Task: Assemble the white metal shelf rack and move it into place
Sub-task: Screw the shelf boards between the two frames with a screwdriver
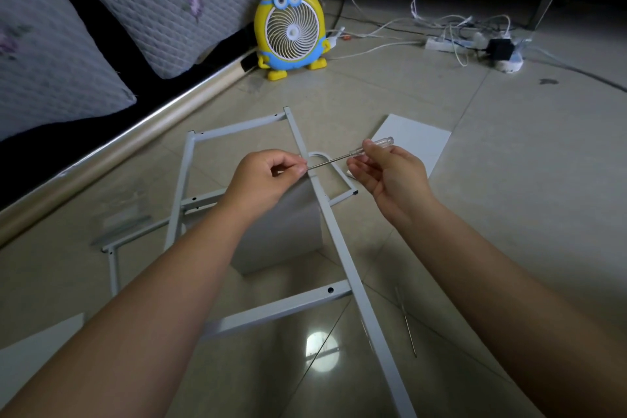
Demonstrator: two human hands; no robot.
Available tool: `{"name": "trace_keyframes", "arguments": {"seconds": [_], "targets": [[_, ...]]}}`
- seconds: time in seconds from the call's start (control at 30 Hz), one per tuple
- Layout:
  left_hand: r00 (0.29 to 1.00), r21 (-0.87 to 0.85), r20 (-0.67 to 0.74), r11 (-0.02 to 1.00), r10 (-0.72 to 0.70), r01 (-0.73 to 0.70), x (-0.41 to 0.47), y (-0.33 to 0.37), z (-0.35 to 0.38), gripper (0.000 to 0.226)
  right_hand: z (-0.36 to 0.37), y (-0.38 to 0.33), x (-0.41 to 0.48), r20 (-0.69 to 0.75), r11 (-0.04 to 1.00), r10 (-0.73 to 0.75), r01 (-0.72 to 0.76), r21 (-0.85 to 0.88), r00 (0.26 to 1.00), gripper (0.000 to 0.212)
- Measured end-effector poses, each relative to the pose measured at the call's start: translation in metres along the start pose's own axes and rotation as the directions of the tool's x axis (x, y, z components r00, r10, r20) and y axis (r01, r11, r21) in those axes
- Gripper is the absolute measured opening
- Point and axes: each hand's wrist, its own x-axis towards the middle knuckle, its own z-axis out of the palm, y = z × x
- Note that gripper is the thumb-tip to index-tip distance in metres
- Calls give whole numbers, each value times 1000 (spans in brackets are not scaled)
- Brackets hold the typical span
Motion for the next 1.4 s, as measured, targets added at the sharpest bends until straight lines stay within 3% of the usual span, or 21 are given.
{"name": "trace_keyframes", "arguments": {"seconds": [0.13,0.2,0.3,0.47,0.6,0.73,0.9,1.27,1.4], "targets": [[988,-73,-3,986,-153,152,8,-3,-10,26,3,-11,1,46,987,-128,132,-87,991,15],[983,39,35,983,-180,179,11,-4,-15,27,9,-18,0,145,936,-241,270,-228,960,18],[984,164,64,975,-164,152,13,-2,-17,22,20,-26,-2,366,777,-308,454,-437,878,24],[985,110,54,981,-165,159,13,-3,-17,20,35,-35,-3,625,502,-191,622,-601,757,24],[988,106,28,983,-152,149,12,-4,-15,23,44,-39,-2,651,464,-188,651,-601,735,13],[990,88,22,987,-139,136,11,-3,-16,23,56,-40,0,684,443,-131,659,-608,718,23],[994,77,29,992,-105,102,9,-4,-17,21,67,-42,2,732,283,-50,713,-642,679,6],[997,104,24,992,-69,66,10,-7,-18,21,98,-53,1,772,-14,186,787,-616,608,9],[998,138,59,990,-38,29,8,-5,-17,19,105,-51,4,762,-26,230,787,-617,605,7]]}}
